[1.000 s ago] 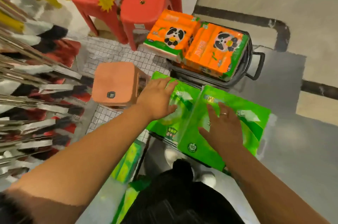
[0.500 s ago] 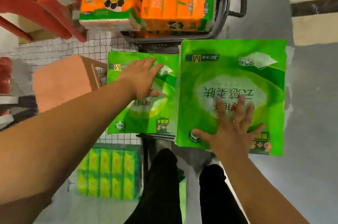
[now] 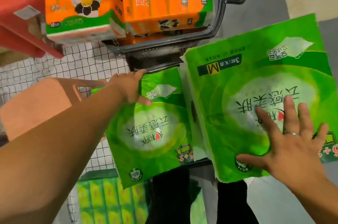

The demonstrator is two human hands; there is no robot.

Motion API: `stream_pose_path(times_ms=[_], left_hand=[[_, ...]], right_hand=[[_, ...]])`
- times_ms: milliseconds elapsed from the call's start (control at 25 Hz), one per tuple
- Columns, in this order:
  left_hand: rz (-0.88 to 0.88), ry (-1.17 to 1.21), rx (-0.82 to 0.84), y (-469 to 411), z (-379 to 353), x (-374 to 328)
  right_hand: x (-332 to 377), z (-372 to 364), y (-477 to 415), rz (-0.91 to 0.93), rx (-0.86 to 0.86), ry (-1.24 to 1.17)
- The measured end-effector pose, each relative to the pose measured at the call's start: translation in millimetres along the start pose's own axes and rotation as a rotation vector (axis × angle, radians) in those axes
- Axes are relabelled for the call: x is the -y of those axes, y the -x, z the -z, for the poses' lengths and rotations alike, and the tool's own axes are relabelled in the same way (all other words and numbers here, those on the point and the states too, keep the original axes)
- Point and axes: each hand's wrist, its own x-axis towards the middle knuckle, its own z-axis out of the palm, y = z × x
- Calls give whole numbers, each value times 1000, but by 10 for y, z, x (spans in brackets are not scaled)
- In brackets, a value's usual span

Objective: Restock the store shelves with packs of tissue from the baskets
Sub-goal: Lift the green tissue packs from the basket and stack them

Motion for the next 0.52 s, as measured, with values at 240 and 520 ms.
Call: stream_pose_path(times_ms=[240,520], left_hand=[[-25,371,45,182,-498,-337],[112,711,-66,614,-1053,-1220]], right_hand=[[-582,49,-264,207,-108,113],[-1251,384,-659,214,-27,186]])
